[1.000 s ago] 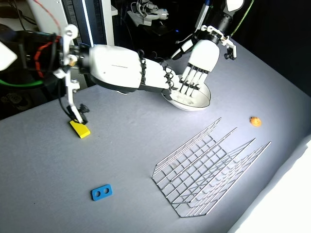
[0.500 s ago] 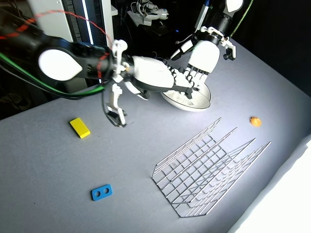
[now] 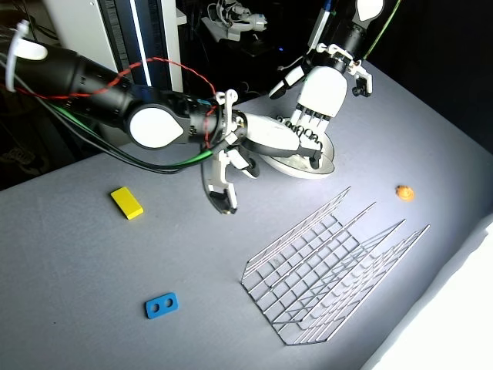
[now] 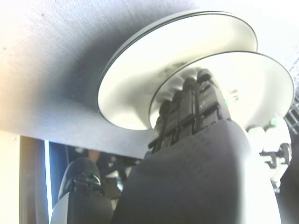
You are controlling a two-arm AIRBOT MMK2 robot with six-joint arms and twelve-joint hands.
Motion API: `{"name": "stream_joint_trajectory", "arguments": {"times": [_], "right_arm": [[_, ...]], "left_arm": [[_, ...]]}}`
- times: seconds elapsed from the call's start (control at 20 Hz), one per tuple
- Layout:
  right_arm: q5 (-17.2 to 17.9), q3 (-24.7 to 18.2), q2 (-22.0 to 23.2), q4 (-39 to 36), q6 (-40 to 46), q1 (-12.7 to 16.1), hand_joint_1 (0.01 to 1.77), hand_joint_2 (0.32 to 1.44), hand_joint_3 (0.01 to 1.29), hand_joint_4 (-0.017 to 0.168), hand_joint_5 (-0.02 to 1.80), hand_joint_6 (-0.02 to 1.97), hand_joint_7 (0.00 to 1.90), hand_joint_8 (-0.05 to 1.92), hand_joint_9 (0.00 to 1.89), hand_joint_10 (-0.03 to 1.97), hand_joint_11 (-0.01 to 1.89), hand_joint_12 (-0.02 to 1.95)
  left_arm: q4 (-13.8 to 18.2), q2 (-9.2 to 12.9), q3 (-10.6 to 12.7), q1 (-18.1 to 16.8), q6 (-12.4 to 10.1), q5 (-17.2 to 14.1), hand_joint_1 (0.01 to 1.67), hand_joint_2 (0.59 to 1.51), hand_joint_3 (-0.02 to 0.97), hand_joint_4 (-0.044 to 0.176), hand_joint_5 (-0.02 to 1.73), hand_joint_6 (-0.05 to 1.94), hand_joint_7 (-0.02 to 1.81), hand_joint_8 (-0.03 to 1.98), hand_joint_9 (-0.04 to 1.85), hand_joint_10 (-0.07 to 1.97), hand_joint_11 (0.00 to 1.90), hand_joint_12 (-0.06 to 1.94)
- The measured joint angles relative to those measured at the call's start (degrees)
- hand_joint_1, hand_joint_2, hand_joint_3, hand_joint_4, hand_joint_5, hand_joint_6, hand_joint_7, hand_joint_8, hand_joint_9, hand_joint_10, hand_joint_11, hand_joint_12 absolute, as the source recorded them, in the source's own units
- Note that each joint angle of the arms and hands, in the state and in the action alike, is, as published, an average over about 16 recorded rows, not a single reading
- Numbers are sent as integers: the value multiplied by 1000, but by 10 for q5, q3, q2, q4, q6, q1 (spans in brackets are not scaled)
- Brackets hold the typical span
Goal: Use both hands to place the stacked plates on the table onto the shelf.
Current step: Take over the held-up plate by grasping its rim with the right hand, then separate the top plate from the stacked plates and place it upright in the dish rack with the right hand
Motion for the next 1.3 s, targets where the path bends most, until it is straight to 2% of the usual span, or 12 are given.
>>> {"name": "stream_joint_trajectory", "arguments": {"times": [0.35,0.6,0.75,0.95,1.3], "right_arm": [[-2,34,-44,0,-30,2,1131,1032,25,-4,324,37,318,21,304,97,36,1223],[3,43,-56,0,-38,5,1122,1042,24,-4,479,119,516,58,489,197,144,1403],[8,45,-59,0,-38,7,1114,1046,23,-5,549,288,615,206,601,395,267,1454],[17,45,-61,0,-39,11,1125,1047,22,-6,605,513,699,456,724,678,464,1427],[25,38,-60,0,-38,16,1173,1047,18,-6,630,925,754,901,825,1151,718,1392]], "left_arm": [[-6,-1,3,0,0,-1,18,1060,14,5,-10,-12,-12,-22,18,3,14,12],[-14,0,10,-7,0,-4,18,1055,14,6,-9,-8,-8,-17,19,4,14,12],[-23,3,17,-17,0,-7,18,1054,14,5,-8,-4,-3,-11,20,4,13,11],[-33,10,32,-35,0,-15,18,1054,14,4,-4,0,5,-3,20,6,13,12],[-54,30,64,-68,0,-34,18,1061,14,1,6,6,15,8,20,6,14,12]]}}
